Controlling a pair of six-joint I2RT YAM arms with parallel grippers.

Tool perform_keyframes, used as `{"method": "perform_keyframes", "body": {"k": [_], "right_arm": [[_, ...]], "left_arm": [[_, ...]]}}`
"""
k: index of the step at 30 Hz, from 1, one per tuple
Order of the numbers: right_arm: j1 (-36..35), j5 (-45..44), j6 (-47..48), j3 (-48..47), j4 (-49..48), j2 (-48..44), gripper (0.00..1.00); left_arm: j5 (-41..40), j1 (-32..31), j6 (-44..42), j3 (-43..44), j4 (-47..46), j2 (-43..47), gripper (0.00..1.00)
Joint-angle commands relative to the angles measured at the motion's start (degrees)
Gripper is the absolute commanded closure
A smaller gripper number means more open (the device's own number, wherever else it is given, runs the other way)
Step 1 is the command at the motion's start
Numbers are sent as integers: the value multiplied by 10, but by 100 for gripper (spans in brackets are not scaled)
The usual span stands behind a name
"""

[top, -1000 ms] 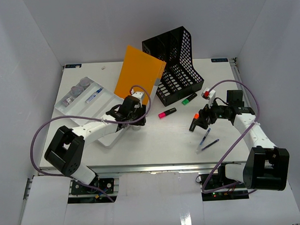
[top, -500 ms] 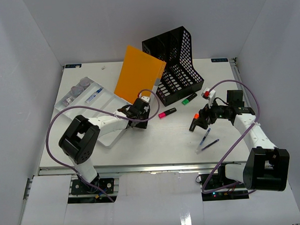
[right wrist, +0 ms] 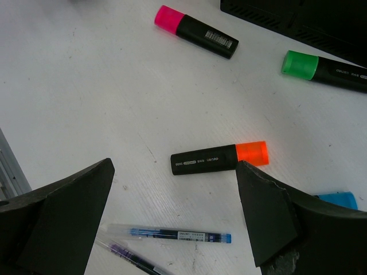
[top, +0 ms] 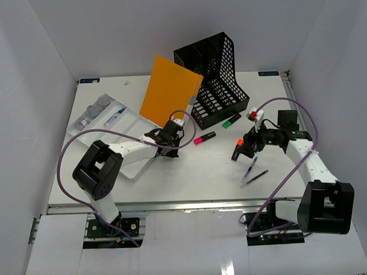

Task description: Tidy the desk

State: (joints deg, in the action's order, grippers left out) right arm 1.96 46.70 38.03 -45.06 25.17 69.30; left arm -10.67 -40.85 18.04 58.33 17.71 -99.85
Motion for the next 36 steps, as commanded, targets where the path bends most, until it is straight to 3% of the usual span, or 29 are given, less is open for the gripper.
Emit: {"method": "perform_keyframes", "body": {"k": [1, 4, 9, 13, 16, 23, 30, 36], "right_arm": [[2, 16, 10, -2, -3, -16, 6], [2, 16, 10, -2, -3, -18, 7], [2, 16, 10, -2, -2, -20, 6], [2, 17, 12, -3, 1, -20, 6], [2, 19, 14, -4, 3, -19, 6], [2, 19, 15, -4, 4, -18, 6], [3, 21, 16, -4, 5, -18, 6], [4, 22, 18, -4, 7, -16, 6]], "left_arm": [[37, -4, -3, 14, 5, 61, 93], [64, -4, -15, 26, 16, 101, 99], [58, 15, -49, 76, 55, 151, 100], [58, 66, -77, 103, 78, 163, 100], [79, 172, -87, 118, 73, 158, 100], [84, 286, -93, 192, 65, 65, 100], [50, 309, -111, 257, 84, -57, 100], [28, 330, -105, 266, 84, -100, 100]]}}
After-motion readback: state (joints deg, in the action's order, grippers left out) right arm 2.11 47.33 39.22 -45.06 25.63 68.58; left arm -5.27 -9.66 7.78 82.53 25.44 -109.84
